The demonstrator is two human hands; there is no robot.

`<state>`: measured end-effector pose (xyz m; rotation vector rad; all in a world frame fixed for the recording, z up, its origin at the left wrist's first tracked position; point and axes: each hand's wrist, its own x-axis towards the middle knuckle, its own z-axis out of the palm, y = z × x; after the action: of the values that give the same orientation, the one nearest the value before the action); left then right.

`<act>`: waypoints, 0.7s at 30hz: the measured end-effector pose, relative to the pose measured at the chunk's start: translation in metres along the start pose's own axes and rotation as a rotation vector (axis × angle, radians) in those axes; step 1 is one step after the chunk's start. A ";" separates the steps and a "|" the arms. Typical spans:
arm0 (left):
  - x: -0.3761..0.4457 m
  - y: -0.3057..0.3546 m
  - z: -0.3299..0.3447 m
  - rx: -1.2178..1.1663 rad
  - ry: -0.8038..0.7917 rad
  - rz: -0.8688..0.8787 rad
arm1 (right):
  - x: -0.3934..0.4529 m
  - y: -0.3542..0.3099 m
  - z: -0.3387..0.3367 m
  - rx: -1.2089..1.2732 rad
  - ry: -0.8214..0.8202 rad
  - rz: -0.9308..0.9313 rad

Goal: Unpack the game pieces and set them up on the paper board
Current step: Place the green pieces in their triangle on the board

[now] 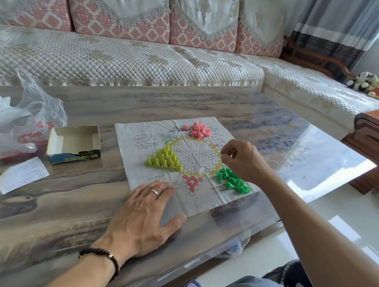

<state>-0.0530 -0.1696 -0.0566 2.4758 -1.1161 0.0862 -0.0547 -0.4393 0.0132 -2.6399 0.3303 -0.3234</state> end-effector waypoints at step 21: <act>0.000 0.000 0.000 -0.002 -0.001 -0.012 | -0.007 -0.005 0.027 -0.055 -0.112 -0.060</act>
<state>-0.0528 -0.1697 -0.0561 2.4805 -1.1016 0.0808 -0.0525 -0.4218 -0.0086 -2.7126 0.2269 -0.1872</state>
